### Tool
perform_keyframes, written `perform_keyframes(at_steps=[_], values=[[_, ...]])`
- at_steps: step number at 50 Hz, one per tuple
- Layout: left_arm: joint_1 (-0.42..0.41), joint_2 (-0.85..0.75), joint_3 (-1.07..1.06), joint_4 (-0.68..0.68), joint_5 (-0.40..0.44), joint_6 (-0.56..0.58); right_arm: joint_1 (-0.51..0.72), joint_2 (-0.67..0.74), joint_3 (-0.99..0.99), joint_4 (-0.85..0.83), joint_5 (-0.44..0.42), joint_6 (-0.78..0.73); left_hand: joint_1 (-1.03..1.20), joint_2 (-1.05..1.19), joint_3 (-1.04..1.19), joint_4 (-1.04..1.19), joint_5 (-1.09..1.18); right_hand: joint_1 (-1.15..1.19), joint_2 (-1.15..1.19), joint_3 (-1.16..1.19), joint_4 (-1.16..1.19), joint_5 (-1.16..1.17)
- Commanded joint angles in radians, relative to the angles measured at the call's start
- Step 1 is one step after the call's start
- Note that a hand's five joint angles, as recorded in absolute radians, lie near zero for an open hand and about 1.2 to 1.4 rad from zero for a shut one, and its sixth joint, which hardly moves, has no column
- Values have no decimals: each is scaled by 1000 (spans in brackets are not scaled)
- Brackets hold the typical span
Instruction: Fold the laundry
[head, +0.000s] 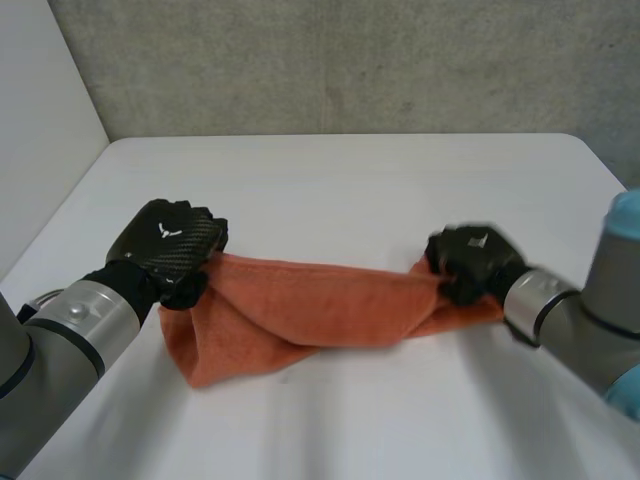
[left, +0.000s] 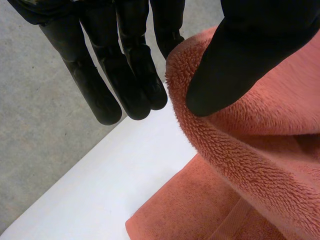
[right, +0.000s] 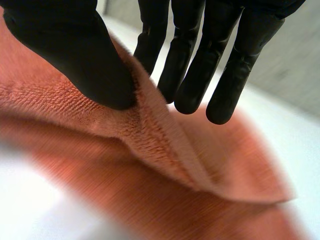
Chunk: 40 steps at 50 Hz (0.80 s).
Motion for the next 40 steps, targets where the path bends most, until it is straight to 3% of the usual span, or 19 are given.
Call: perform_keyframes(at_steps=[1, 5, 7, 13, 21, 28, 33, 40], values=[[-3, 32, 0, -10, -2, 0, -5, -379, -71, 136, 65, -20, 256, 197, 203, 201, 249, 414, 219, 216, 208, 247], [-3, 90, -8, -33, 1, 0, -12, -402, -131, 325, 58, -72, 256, 197, 203, 201, 249, 414, 219, 216, 208, 247], [-5, 99, -13, -63, 1, 0, -19, -407, -149, 475, 65, -187, 256, 197, 203, 201, 249, 414, 219, 216, 208, 247], [-9, 86, -43, -146, 3, 2, -22, -399, -117, 621, 87, -404, 256, 197, 203, 201, 249, 414, 219, 216, 208, 247], [0, -67, -51, -146, 4, 6, -14, -247, -70, 624, 96, -425, 256, 197, 203, 201, 249, 414, 219, 216, 208, 247], [15, -236, 125, -74, 3, 15, -11, -78, -195, 568, 133, -419, 256, 197, 203, 201, 249, 414, 219, 216, 208, 247], [14, -295, 334, -30, -3, 14, 24, 61, -492, 476, 221, -398, 256, 197, 203, 201, 249, 414, 219, 216, 208, 247], [9, -293, 725, 94, -135, 9, 60, 89, -959, 281, 357, -343, 256, 197, 203, 201, 249, 414, 219, 216, 208, 247]])
